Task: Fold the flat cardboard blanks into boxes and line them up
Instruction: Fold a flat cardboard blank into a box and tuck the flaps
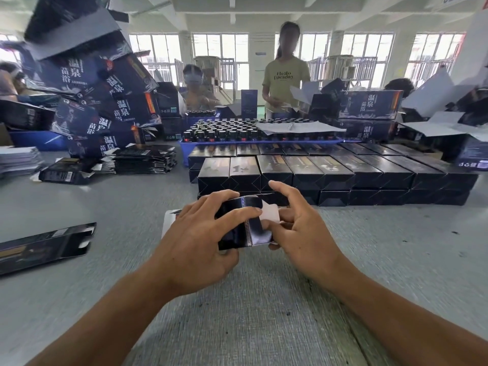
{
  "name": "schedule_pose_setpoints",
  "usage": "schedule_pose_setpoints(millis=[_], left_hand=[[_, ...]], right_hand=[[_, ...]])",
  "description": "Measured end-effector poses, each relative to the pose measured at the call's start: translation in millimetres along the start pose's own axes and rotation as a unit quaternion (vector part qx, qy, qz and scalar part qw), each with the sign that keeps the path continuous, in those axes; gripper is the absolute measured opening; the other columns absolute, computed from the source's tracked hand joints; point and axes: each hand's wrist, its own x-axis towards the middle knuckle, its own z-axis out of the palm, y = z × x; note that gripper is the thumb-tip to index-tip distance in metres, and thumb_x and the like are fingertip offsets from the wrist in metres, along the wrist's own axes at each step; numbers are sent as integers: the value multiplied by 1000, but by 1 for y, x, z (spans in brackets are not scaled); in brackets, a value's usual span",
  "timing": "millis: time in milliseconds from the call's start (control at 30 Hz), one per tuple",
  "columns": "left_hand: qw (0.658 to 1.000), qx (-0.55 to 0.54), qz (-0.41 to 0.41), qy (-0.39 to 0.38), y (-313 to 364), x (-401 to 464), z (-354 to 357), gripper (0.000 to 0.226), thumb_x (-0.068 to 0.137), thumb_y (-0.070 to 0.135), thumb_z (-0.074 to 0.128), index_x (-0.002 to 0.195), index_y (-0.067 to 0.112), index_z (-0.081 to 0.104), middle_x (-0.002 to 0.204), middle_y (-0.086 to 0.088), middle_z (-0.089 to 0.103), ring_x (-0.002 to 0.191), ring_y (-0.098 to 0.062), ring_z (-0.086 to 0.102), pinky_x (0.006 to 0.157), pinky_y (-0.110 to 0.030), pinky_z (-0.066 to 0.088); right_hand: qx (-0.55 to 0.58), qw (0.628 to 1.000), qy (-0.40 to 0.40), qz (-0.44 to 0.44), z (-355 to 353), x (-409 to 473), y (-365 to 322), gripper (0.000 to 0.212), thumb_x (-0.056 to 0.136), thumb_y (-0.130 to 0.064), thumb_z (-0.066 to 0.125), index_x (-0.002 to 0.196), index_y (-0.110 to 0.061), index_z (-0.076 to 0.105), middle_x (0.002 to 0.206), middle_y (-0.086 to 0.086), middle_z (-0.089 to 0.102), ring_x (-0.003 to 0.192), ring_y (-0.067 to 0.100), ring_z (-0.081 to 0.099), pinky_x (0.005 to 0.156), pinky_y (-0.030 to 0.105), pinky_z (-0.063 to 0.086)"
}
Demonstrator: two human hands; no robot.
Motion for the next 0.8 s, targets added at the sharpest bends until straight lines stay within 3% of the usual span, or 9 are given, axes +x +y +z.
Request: schedule_pose_setpoints(millis=[200, 267, 400, 533, 633, 700, 767, 800], left_hand=[[1000, -6, 1, 28, -5, 1, -1, 74, 69, 24, 77, 137, 37, 50, 145, 1, 44, 129, -21, 45, 102, -36, 34], [1000, 5, 1, 29, -6, 1, 0, 73, 70, 24, 78, 136, 36, 50, 146, 1, 44, 130, -22, 43, 102, -37, 35], [1000, 18, -1, 24, -5, 1, 0, 74, 72, 25, 79, 138, 36, 49, 148, 0, 43, 132, -25, 44, 104, -38, 34], [1000, 7, -10, 23, -3, 1, 1, 78, 74, 23, 80, 140, 38, 40, 151, 1, 41, 134, -26, 45, 107, -43, 38], [1000, 12, -17, 15, -3, 0, 1, 80, 75, 21, 78, 141, 41, 38, 153, -1, 39, 136, -27, 44, 107, -46, 39], [1000, 17, -22, 10, -5, 0, 0, 79, 75, 18, 78, 142, 40, 42, 153, -3, 39, 135, -30, 44, 105, -49, 41], [999, 12, -28, 10, -7, 0, -1, 76, 74, 15, 79, 140, 37, 49, 151, -6, 41, 134, -33, 45, 103, -53, 43], [999, 10, -33, 10, -8, -1, -2, 75, 73, 14, 79, 139, 36, 52, 150, -6, 42, 133, -34, 46, 103, -54, 43]], right_hand=[[-16, 1000, 4, -18, 1, -2, -2, 67, 96, -19, 66, 141, -59, 36, 104, -4, 74, 84, 9, 73, 67, 19, 58], [-18, 1000, 3, -16, 1, -3, -4, 61, 97, -21, 65, 137, -60, 40, 109, -1, 71, 85, 8, 73, 68, 19, 57], [-36, 999, 1, -40, 1, -3, -5, 42, 98, -16, 63, 116, -54, 57, 94, -13, 74, 81, 7, 73, 65, 19, 57], [-39, 998, 7, -50, 0, -2, -5, 40, 98, -12, 63, 106, -51, 66, 93, -13, 74, 83, 8, 73, 65, 21, 57], [-60, 997, 3, -56, 0, -3, -3, 36, 98, -18, 63, 108, -53, 64, 93, -14, 74, 85, 7, 73, 70, 27, 60], [-67, 996, -27, -46, -2, -4, -4, 33, 96, -33, 65, 115, -60, 60, 98, -16, 74, 90, 5, 72, 77, 29, 61], [-59, 995, -82, -19, -4, -5, -4, 50, 85, -48, 70, 131, -60, 52, 119, -18, 69, 104, 1, 68, 88, 30, 58], [-58, 993, -107, -6, -4, -5, -4, 63, 81, -47, 72, 138, -56, 47, 133, -18, 62, 111, -1, 64, 93, 31, 56]])
